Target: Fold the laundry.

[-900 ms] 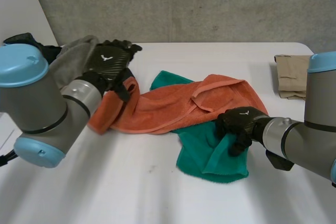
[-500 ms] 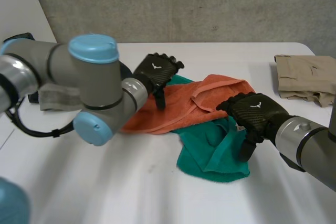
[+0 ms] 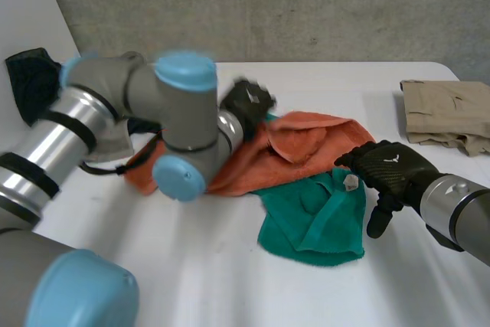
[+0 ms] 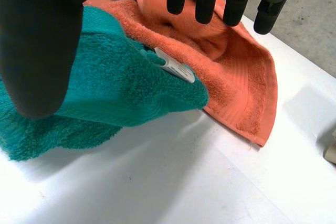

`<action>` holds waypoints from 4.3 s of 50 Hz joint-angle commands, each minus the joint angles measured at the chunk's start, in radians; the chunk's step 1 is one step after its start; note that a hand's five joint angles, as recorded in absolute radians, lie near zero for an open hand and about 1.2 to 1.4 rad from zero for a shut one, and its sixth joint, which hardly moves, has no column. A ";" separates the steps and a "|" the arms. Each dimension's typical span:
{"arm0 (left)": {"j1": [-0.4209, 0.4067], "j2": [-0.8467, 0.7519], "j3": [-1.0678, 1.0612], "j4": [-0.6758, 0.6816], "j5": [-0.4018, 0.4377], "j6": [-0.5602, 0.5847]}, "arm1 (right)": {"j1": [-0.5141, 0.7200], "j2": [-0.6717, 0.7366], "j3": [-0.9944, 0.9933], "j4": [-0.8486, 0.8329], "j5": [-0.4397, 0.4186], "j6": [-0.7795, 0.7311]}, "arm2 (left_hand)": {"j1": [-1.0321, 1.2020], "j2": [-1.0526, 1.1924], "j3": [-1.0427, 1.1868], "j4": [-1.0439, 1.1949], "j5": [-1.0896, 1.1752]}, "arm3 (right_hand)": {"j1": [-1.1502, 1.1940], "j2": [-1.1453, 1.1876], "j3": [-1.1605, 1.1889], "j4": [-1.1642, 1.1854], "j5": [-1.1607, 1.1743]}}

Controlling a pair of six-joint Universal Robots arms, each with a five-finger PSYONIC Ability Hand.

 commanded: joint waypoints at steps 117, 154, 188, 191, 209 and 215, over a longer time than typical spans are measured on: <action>-0.085 0.500 -0.959 0.100 -0.245 -0.472 | 0.220 0.772 -1.048 0.172 -0.174 -0.521 | -0.937 -1.008 -1.008 -1.020 -0.985 | -0.049 -0.033 -0.030 -0.031 -0.047; 0.124 0.580 -0.630 0.588 -0.337 -0.222 | 0.105 0.515 -0.966 -0.271 0.276 -0.150 | 0.285 0.214 0.214 0.202 0.237 | 1.172 1.189 1.191 1.190 1.175; -0.007 0.760 -1.210 0.162 -0.187 -0.143 | 0.040 0.128 -0.379 0.008 0.009 -0.188 | -0.937 -1.008 -1.008 -1.020 -0.985 | 1.172 1.189 1.191 1.190 1.175; 0.005 0.807 -1.172 0.152 -0.179 -0.153 | 0.058 0.080 -0.374 -0.041 0.000 -0.180 | -0.937 -1.008 -1.008 -1.020 -0.985 | 1.172 1.189 1.191 1.190 1.175; 0.078 0.355 -0.393 0.062 0.129 -0.293 | 0.180 -0.213 -0.298 -0.290 -0.261 0.079 | -0.937 -1.008 -1.008 -1.020 -0.985 | 1.172 1.189 1.191 1.190 1.175; 0.015 0.131 -0.173 -0.175 0.246 -0.284 | 0.186 -0.245 -0.319 -0.307 -0.253 0.169 | -0.911 -0.982 -0.982 -0.994 -0.959 | 1.172 1.189 1.191 1.190 1.175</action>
